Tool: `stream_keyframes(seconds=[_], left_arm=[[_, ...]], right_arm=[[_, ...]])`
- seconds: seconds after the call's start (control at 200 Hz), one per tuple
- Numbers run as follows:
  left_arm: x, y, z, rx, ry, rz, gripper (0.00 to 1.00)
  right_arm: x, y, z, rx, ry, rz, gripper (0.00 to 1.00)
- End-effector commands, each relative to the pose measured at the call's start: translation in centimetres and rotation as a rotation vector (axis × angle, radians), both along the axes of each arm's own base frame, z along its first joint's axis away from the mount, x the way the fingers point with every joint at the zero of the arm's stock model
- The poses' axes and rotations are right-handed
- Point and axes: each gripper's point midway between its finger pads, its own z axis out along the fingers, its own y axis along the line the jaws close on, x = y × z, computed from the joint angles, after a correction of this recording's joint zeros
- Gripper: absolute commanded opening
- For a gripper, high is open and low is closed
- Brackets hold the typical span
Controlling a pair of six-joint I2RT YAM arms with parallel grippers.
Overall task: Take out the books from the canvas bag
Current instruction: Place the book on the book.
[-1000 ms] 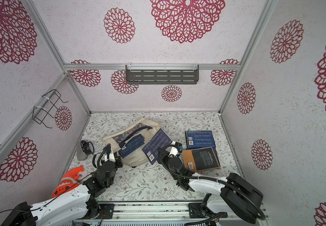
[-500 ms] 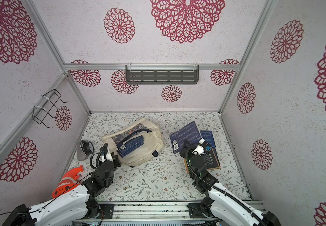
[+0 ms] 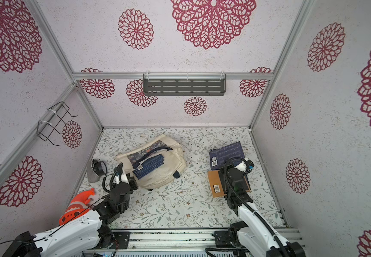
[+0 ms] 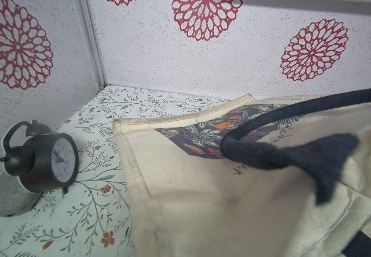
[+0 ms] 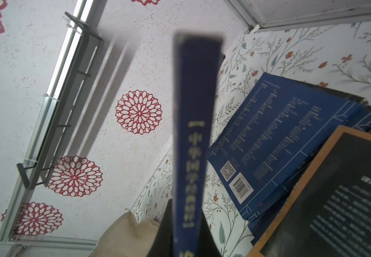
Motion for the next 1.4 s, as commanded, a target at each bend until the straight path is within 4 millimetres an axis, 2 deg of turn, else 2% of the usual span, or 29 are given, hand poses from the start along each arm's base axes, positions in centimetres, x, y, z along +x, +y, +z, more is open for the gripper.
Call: stream_keyframes(seconds=[0.0,0.135,0.21,0.4,0.66,0.936,1.001,1.051,1.111,1.231,1.396], left_arm=[[0.0,0.4,-0.2,0.0,0.005,0.02,0.0],[0.0,0.3,-0.2,-0.004,0.006,0.013,0.0],[0.1,0.2,-0.2,-0.005,0.005,0.009,0.0],[0.1,0.1,-0.1,-0.008,0.005,0.004,0.0],[0.1,0.0,-0.1,-0.008,0.007,-0.001,0.0],[0.2,-0.1,-0.1,-0.006,0.01,-0.005,0.0],[0.2,-0.1,-0.1,-0.005,0.011,-0.007,0.0],[0.2,-0.1,-0.2,-0.006,0.012,-0.008,0.0],[0.2,-0.2,-0.1,-0.008,0.012,-0.009,0.0],[0.3,-0.4,-0.3,-0.002,0.019,-0.015,0.0],[0.4,-0.5,-0.4,0.005,0.028,-0.018,0.0]], right_arm=[[1.6,-0.1,4.1,0.092,-0.145,0.025,0.0],[3.3,-1.5,2.9,0.12,-0.116,0.005,0.0],[4.2,-2.3,1.1,0.149,-0.059,-0.017,0.0],[5.9,-3.5,-1.5,0.165,0.0,-0.05,0.0],[7.7,-3.7,-5.3,0.23,0.099,-0.057,0.0],[8.4,-4.0,-7.5,0.267,0.192,-0.079,0.0],[8.1,-4.0,-7.8,0.277,0.206,-0.079,0.14],[8.0,-3.9,-7.7,0.277,0.208,-0.072,0.29],[7.8,-3.8,-7.5,0.278,0.212,-0.063,0.4],[7.2,-3.8,-7.0,0.27,0.225,-0.063,0.53],[6.7,-3.8,-6.7,0.269,0.264,-0.057,0.61]])
